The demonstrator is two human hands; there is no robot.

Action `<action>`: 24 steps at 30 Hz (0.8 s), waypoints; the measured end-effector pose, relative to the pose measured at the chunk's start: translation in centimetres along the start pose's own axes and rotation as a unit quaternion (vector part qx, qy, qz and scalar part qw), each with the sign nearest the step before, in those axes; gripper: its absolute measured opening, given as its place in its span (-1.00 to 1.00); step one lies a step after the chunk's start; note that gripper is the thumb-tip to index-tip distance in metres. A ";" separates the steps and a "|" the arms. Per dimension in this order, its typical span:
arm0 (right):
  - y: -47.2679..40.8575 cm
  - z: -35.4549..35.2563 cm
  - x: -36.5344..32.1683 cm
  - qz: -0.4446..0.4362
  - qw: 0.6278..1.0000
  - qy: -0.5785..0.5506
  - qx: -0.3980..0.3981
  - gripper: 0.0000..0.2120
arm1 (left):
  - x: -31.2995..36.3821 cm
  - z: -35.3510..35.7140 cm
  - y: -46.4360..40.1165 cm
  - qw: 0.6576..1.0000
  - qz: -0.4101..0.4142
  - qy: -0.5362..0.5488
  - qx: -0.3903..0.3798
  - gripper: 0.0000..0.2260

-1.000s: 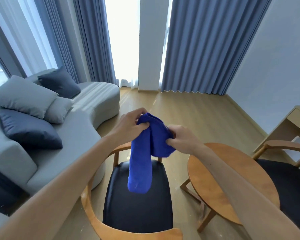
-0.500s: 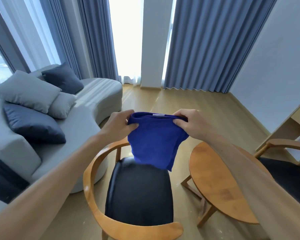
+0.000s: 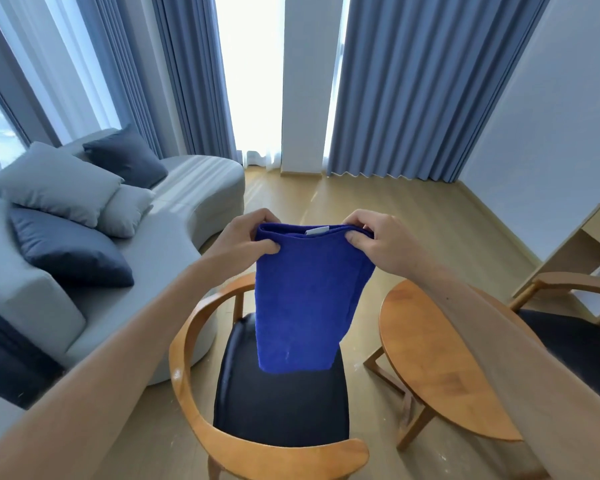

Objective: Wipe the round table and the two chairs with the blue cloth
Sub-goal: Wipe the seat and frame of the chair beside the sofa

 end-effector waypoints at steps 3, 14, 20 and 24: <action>0.2 -0.4 0.0 0.000 1.000 -0.015 0.006 -0.83 | 0.4 -0.1 0.0 1.000 0.004 0.017 -0.012 -0.91; 0.7 -2.2 1.0 0.008 0.999 0.035 -0.008 -0.81 | 3.1 0.5 -0.4 0.996 0.060 -0.057 -0.033 -0.85; 0.8 -2.1 1.3 0.021 0.999 0.040 -0.028 -0.73 | 4.0 0.4 -0.7 0.991 0.068 -0.111 -0.033 -0.82; 0.4 -1.3 -0.5 -0.003 0.997 0.021 -0.077 -0.48 | 4.7 1.6 -0.4 0.990 0.084 -0.104 -0.042 -0.76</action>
Point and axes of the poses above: each hand's wrist, its own y-axis away from the middle knuckle, its own z-axis out of the palm, x = y × z, the point moved 2 cm from there along -y, towards the middle knuckle, and after that the axes turned 5 degrees about y, right-handed, at the moved point
